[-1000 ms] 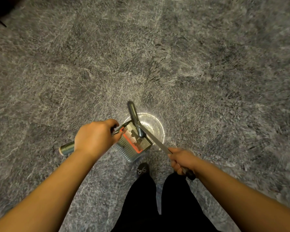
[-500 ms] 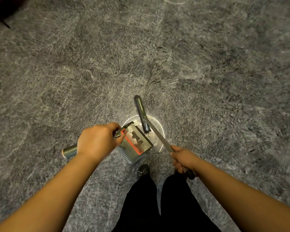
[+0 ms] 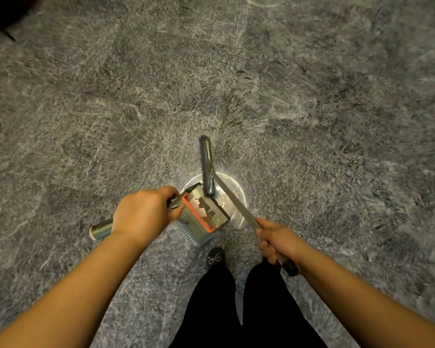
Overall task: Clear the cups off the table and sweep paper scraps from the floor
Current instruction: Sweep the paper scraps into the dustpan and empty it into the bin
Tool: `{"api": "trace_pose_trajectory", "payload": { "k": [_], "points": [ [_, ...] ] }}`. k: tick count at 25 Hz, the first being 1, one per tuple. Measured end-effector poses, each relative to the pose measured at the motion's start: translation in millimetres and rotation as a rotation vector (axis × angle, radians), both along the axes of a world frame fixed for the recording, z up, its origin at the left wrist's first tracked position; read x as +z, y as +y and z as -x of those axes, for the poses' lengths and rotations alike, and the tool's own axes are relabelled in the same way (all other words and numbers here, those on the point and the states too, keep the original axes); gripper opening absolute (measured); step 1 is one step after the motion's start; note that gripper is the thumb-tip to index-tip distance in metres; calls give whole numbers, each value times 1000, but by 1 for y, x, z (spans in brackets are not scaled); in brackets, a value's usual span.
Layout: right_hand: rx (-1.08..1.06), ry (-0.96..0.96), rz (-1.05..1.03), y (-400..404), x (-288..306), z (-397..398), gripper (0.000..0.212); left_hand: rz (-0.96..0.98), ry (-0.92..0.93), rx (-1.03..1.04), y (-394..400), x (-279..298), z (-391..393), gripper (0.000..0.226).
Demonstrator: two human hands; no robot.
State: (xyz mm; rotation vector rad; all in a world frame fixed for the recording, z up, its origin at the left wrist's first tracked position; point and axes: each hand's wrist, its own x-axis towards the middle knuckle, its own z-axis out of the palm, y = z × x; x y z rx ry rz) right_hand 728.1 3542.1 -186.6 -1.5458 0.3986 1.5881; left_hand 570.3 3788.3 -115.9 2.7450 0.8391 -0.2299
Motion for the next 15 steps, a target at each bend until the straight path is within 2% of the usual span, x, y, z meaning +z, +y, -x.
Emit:
{"api": "trace_pose_trajectory", "payload": {
  "k": [5, 9, 11, 15],
  "points": [
    [22, -78, 18, 33, -26, -23, 54, -15, -6, 76, 11, 1, 11, 36],
    [68, -9, 33, 51, -50, -28, 50, -45, -13, 62, 15, -3, 5, 36],
    [103, 41, 14, 48, -52, -19, 49, -65, -27, 56, 15, -2, 1, 36],
    [193, 6, -7, 25, -34, 2, 46, -83, -29, 39, 17, 0, 2, 34]
  ]
}}
